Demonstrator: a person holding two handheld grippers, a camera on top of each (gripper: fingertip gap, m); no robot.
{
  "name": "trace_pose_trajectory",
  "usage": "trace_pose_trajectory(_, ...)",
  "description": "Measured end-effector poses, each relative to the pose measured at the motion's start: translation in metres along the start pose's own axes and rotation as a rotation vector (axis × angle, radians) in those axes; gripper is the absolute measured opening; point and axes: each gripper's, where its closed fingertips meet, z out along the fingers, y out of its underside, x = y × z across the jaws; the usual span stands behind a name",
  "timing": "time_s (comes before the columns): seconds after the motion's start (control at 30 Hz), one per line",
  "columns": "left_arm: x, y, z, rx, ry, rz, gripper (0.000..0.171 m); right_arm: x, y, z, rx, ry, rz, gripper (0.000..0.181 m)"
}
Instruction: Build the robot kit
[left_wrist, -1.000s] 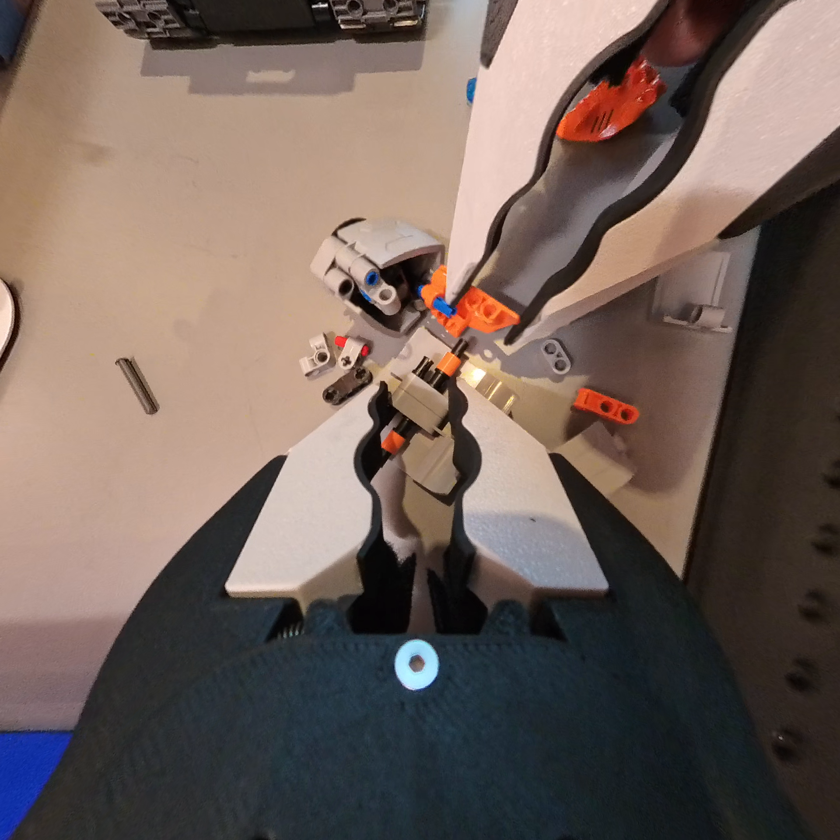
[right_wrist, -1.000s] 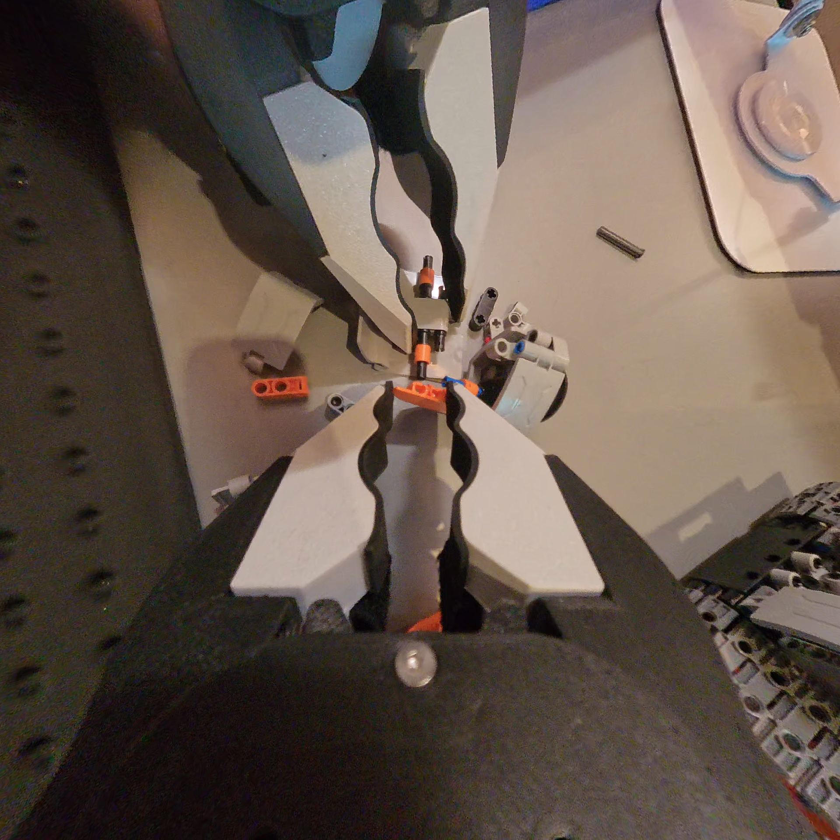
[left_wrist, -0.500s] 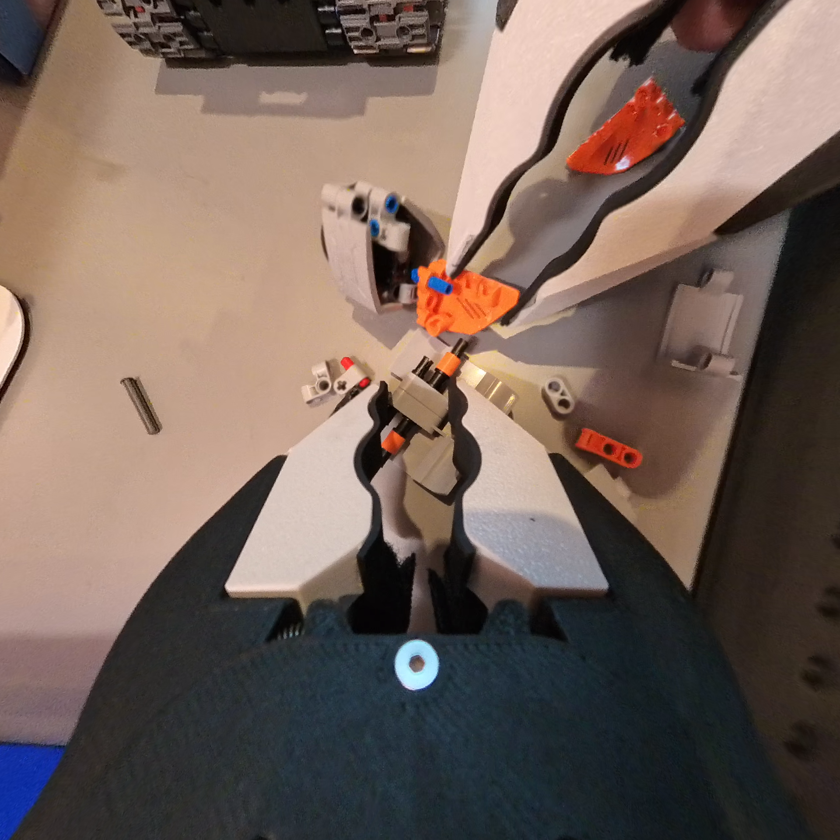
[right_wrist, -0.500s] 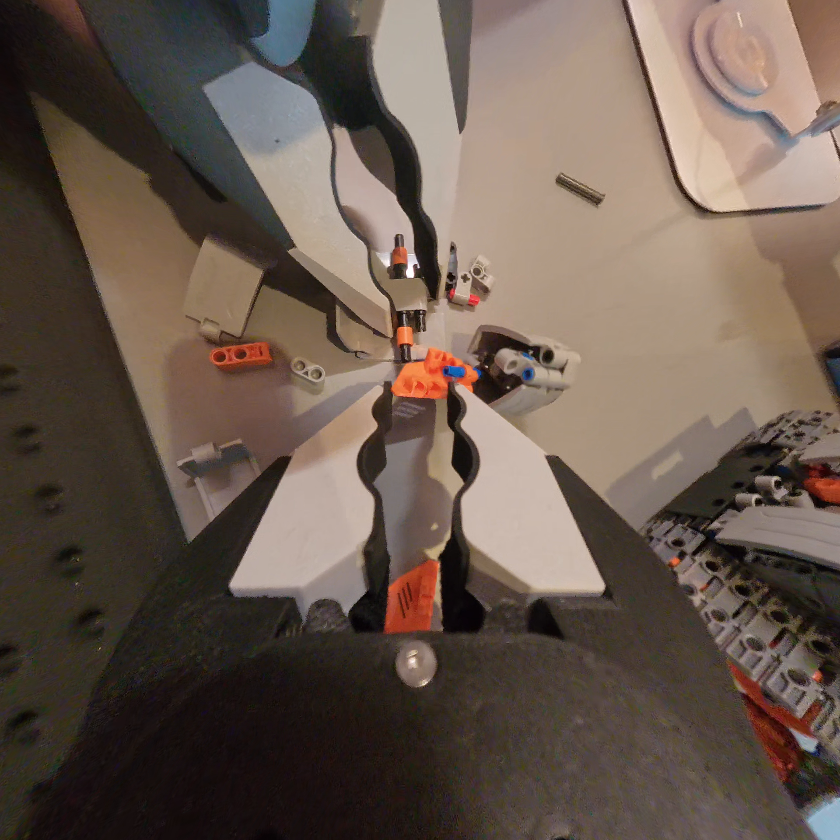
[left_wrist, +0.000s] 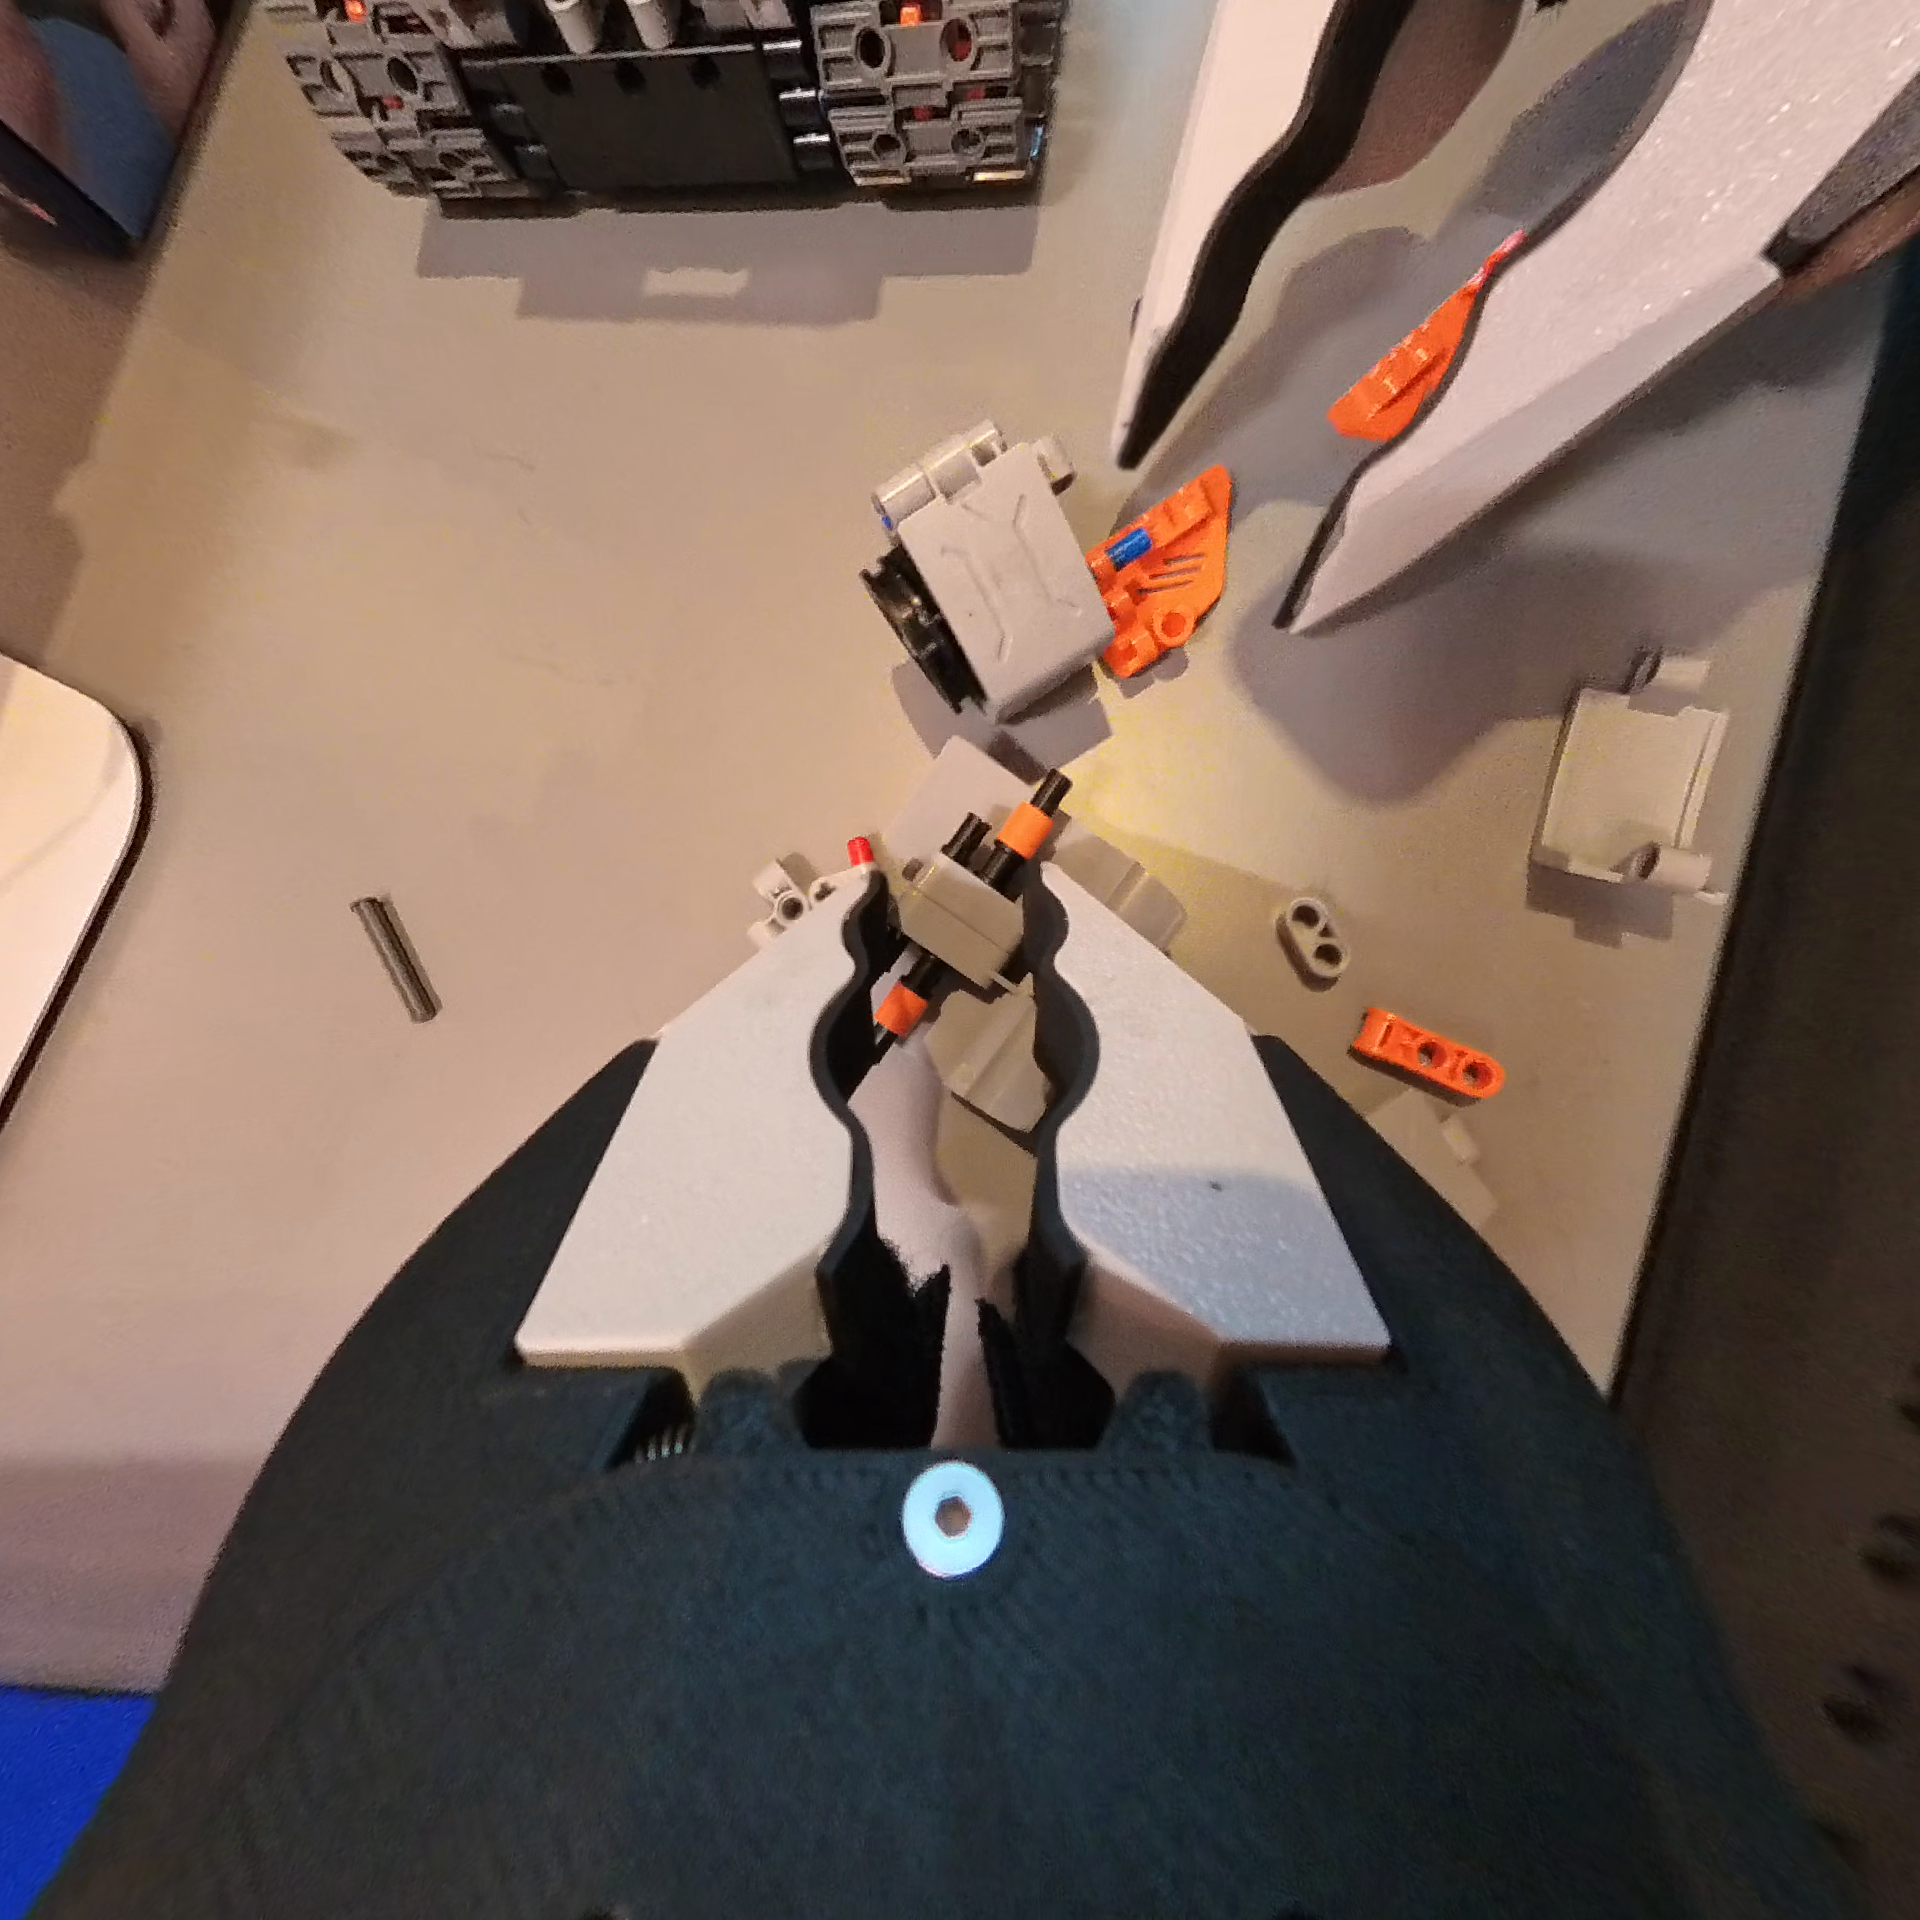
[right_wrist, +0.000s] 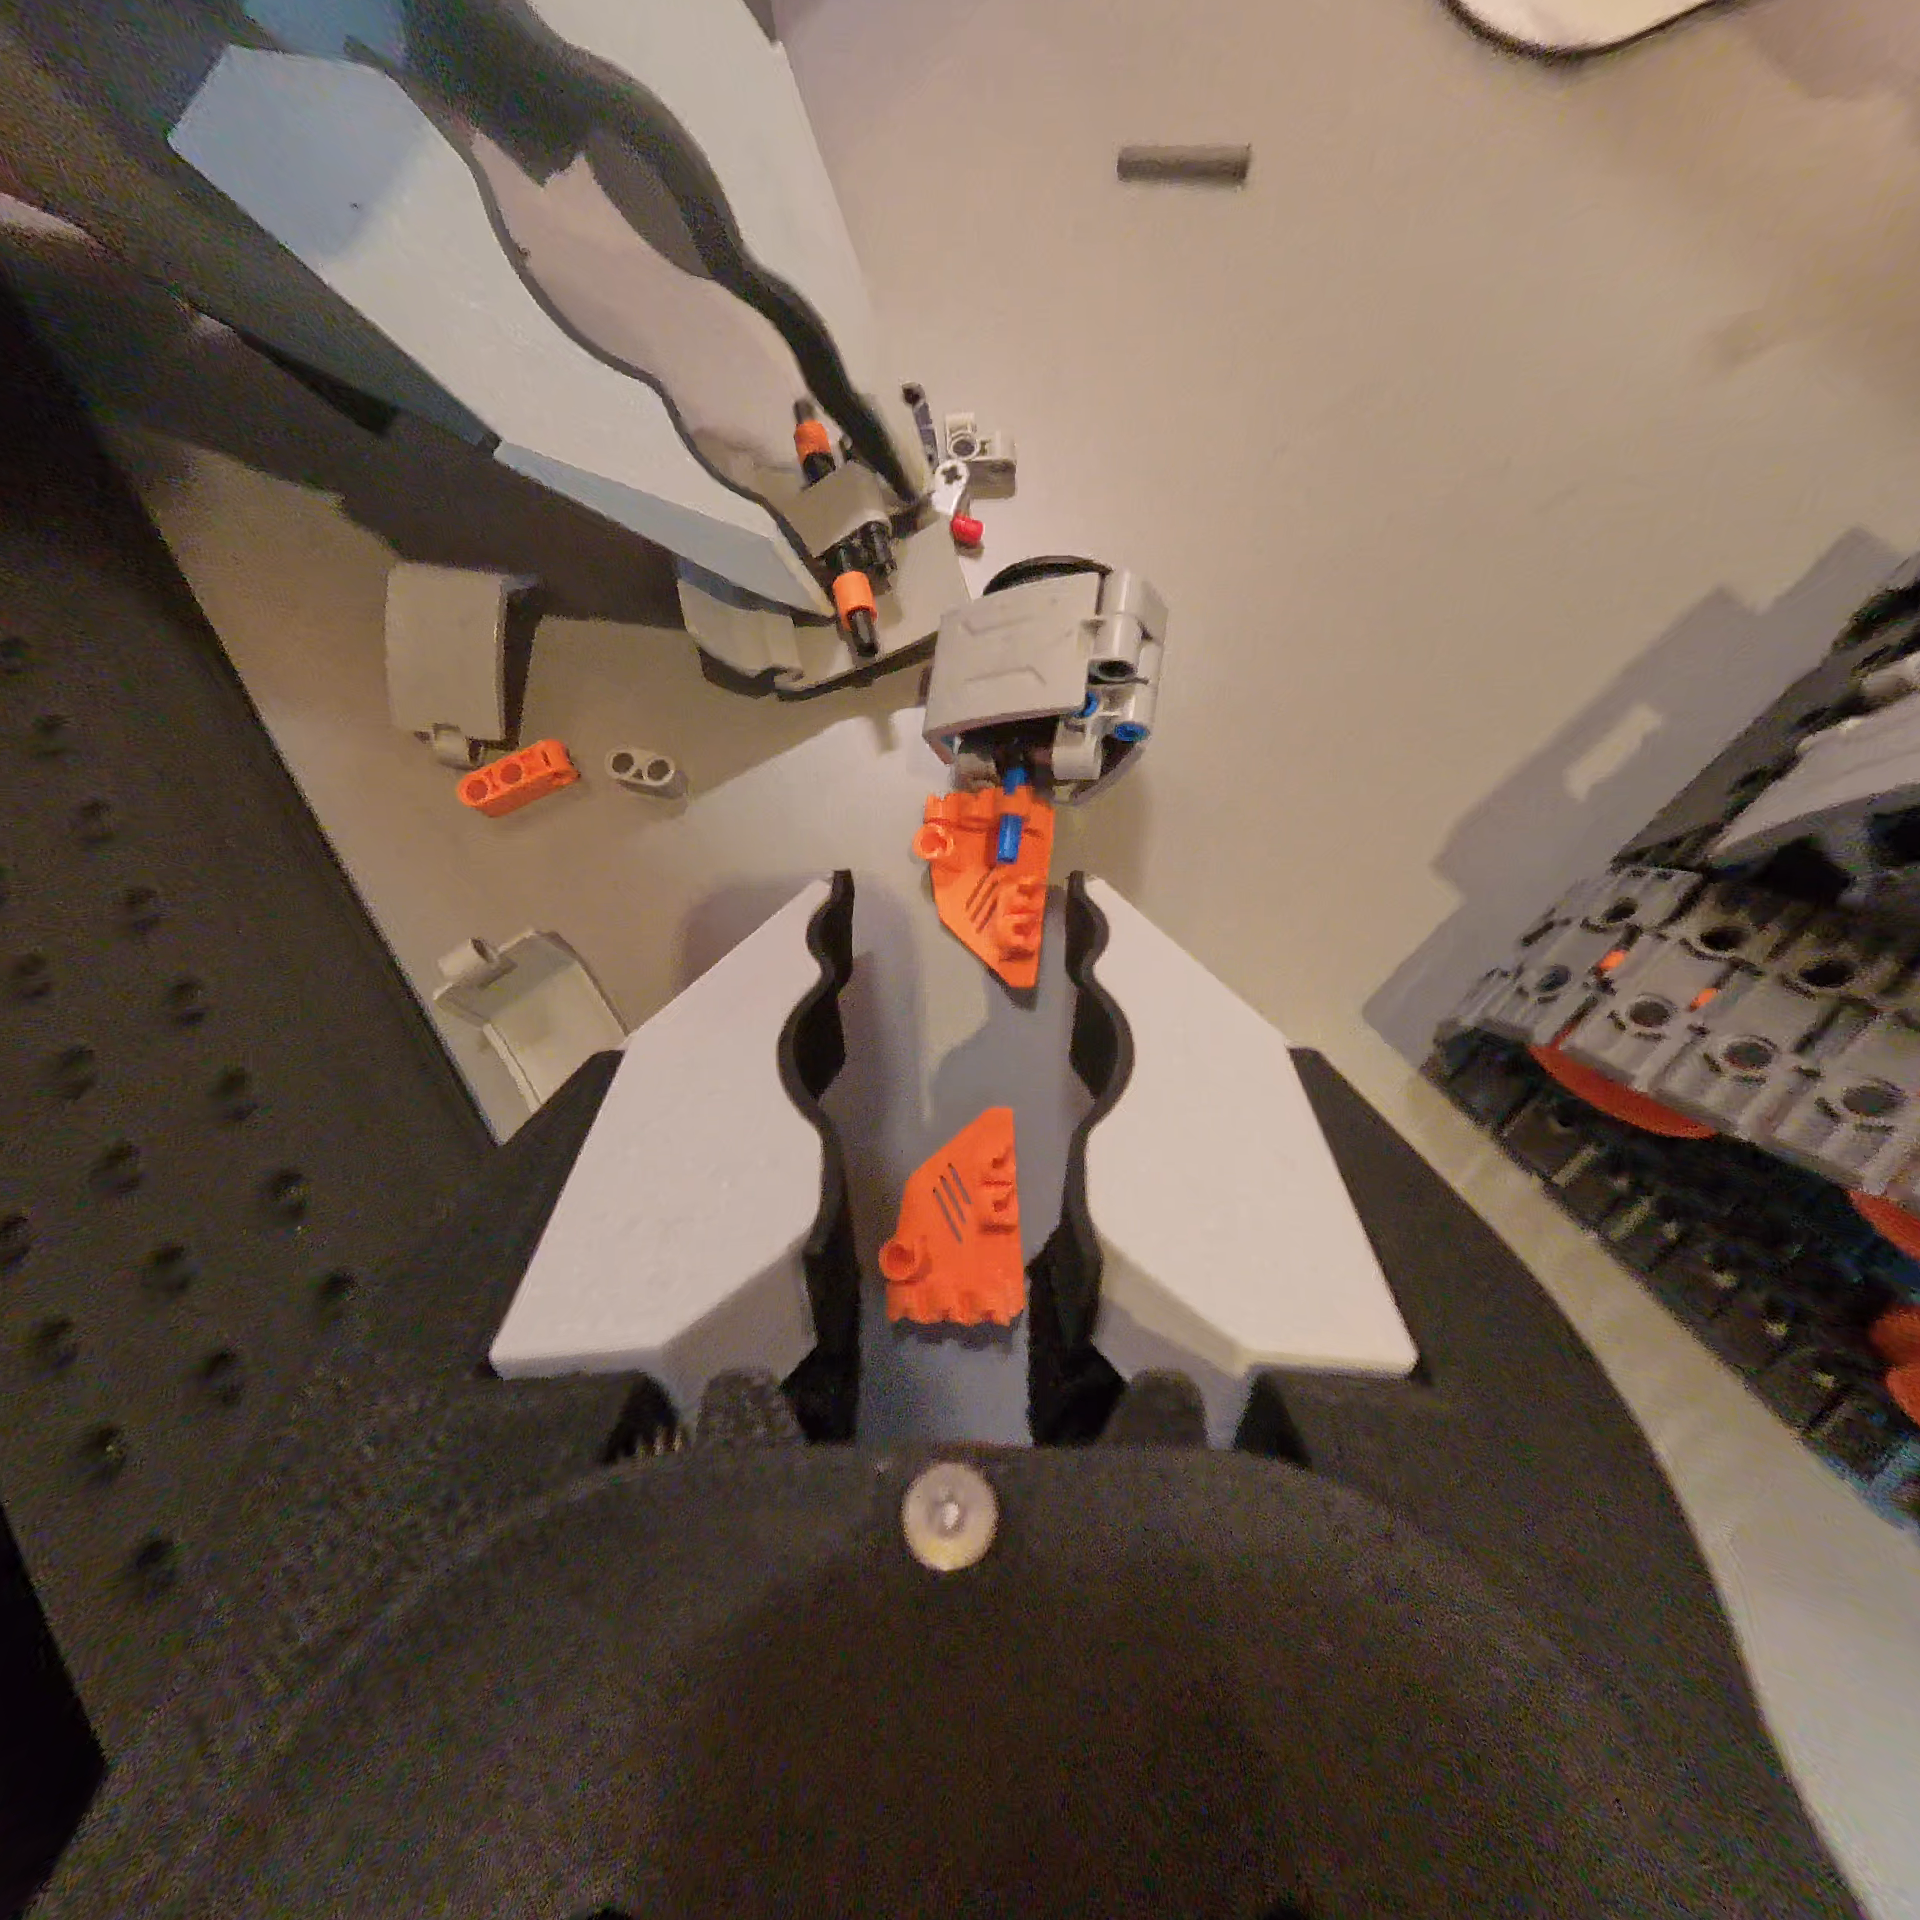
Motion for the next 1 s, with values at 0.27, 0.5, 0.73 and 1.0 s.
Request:
trace_pose_trajectory(0.27,0.005,-0.003,0.004,0.010,0.024,0.000,0.022,0.012,0.013,0.008,-0.038,-0.027,0.044,0.021)
trace_pose_trajectory(0.5,0.007,-0.001,0.006,0.012,0.031,-0.006,0.022,0.009,0.003,0.013,-0.038,-0.043,0.016,0.007)
trace_pose_trajectory(0.73,0.004,-0.003,0.008,0.024,0.023,-0.040,0.022,0.024,-0.013,0.008,-0.030,0.176,-0.160,0.006)
trace_pose_trajectory(1.0,0.000,-0.003,0.011,0.027,0.014,-0.089,0.022,0.012,-0.024,0.013,-0.034,0.351,-0.385,0.006)
